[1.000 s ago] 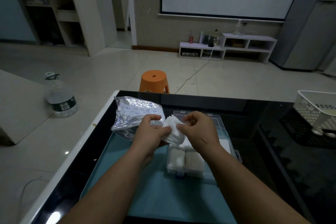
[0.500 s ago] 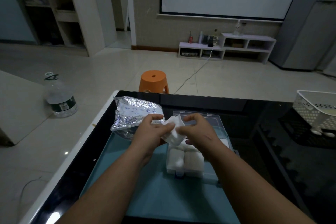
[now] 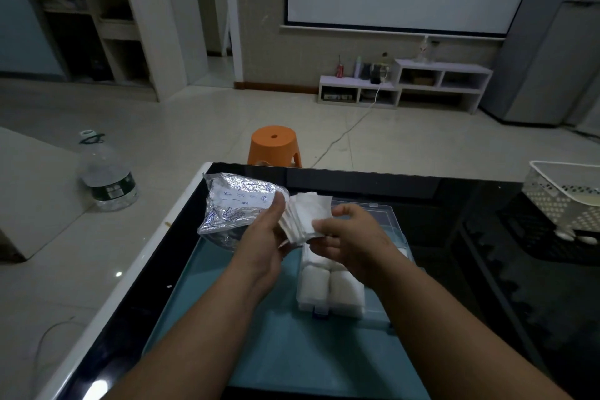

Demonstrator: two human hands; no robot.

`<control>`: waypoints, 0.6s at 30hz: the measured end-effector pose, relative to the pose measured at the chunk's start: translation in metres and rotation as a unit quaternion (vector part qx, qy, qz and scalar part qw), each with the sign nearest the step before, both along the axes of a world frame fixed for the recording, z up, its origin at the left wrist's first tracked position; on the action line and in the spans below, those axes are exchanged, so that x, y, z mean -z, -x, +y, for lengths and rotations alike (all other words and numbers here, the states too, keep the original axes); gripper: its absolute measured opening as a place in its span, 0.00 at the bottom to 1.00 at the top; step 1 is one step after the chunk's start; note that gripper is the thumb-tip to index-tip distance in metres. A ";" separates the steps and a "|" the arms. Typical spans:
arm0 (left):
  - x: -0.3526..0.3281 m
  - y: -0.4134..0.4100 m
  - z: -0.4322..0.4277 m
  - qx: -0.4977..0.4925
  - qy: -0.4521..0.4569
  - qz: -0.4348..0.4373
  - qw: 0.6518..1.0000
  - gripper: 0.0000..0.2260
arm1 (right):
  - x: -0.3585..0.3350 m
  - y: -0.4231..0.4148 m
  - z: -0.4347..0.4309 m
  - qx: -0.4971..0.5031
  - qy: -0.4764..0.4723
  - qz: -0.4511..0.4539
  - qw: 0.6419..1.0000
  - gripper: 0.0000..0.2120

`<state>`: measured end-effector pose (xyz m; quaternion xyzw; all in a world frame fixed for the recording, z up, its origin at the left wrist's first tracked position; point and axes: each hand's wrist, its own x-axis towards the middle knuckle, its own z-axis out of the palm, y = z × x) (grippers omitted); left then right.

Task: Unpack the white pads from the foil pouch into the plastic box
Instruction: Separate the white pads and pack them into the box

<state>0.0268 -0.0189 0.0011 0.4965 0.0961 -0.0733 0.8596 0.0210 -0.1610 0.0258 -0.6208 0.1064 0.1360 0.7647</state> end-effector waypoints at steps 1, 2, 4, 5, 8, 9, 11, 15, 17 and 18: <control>0.000 0.001 0.000 0.014 0.009 0.005 1.000 0.30 | -0.001 0.001 0.001 -0.002 -0.005 0.001 1.000 0.20; 0.000 0.002 0.000 0.027 0.020 0.008 0.999 0.30 | -0.001 0.002 0.002 -0.009 -0.006 0.003 1.000 0.21; 0.000 0.004 0.000 0.042 0.046 0.010 0.998 0.25 | -0.001 0.003 0.003 -0.034 -0.001 0.001 0.999 0.21; 0.000 0.005 0.000 0.045 0.060 0.006 0.997 0.21 | -0.001 0.004 0.004 -0.047 0.002 -0.003 0.999 0.21; -0.001 0.005 0.003 0.044 0.088 0.001 0.995 0.17 | -0.001 0.006 0.004 -0.076 0.032 -0.025 0.996 0.19; -0.001 0.004 0.004 0.038 0.089 0.004 0.995 0.19 | 0.000 0.007 0.005 -0.083 0.064 -0.042 0.994 0.18; -0.001 0.002 0.005 0.016 0.085 0.016 0.996 0.21 | 0.002 0.005 0.005 -0.070 0.157 -0.092 0.981 0.17; 0.001 -0.001 0.005 -0.009 0.099 0.039 0.994 0.17 | 0.002 -0.001 0.004 0.012 0.233 -0.217 0.948 0.11; 0.004 -0.003 0.005 -0.012 0.097 0.044 0.994 0.15 | 0.001 -0.001 0.003 0.014 0.237 -0.234 0.943 0.07; 0.004 -0.003 0.005 -0.009 0.090 0.043 0.995 0.15 | 0.002 -0.001 0.003 0.003 0.243 -0.227 0.943 0.07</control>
